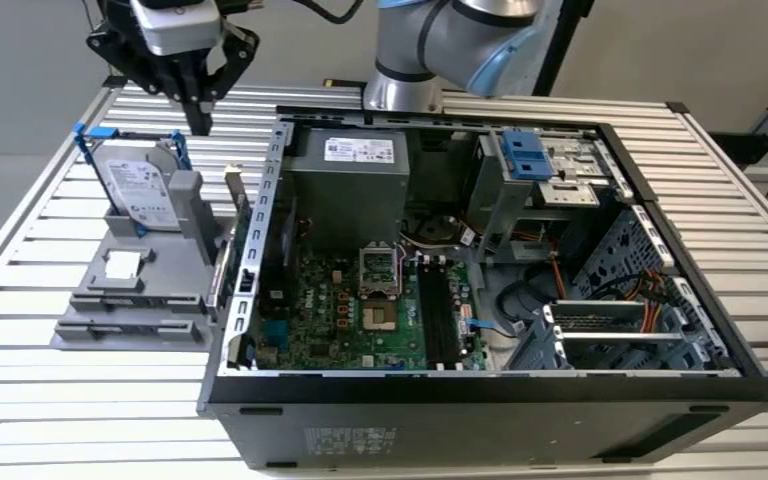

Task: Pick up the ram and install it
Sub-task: 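Reach for the ram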

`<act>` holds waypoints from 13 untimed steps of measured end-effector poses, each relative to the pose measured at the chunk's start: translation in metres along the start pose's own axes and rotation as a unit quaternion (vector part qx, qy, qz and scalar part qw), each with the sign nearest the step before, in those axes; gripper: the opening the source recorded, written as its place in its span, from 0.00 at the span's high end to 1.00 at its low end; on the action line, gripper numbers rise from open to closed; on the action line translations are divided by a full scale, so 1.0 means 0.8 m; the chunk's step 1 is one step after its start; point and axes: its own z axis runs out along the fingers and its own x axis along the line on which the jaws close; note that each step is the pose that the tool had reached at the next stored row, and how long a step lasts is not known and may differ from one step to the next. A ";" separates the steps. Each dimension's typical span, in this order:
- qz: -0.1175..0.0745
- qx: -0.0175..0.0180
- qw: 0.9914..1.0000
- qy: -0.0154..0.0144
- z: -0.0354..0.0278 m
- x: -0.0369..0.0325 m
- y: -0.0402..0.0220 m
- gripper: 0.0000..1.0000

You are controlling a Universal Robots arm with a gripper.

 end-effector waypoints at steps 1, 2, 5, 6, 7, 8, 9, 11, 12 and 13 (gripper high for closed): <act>0.000 0.000 1.000 0.000 -0.0001 0.0056 -0.0004 1.00; 0.000 0.000 1.000 0.000 -0.0001 0.0112 -0.0008 1.00; 0.000 0.000 1.000 0.000 -0.0003 0.0285 -0.0020 1.00; 0.000 0.000 1.000 0.000 -0.0003 0.0339 -0.0024 1.00; 0.000 0.000 1.000 0.000 -0.0004 0.0399 -0.0029 1.00; 0.000 0.000 1.000 0.000 -0.0004 0.0455 -0.0033 1.00; 0.000 0.000 1.000 0.000 -0.0005 0.0511 -0.0037 1.00; 0.000 -0.001 1.000 0.000 -0.0007 0.0621 -0.0044 1.00; 0.000 -0.001 1.000 0.000 -0.0007 0.0681 -0.0049 1.00; 0.000 -0.001 1.000 0.000 -0.0008 0.0738 -0.0053 1.00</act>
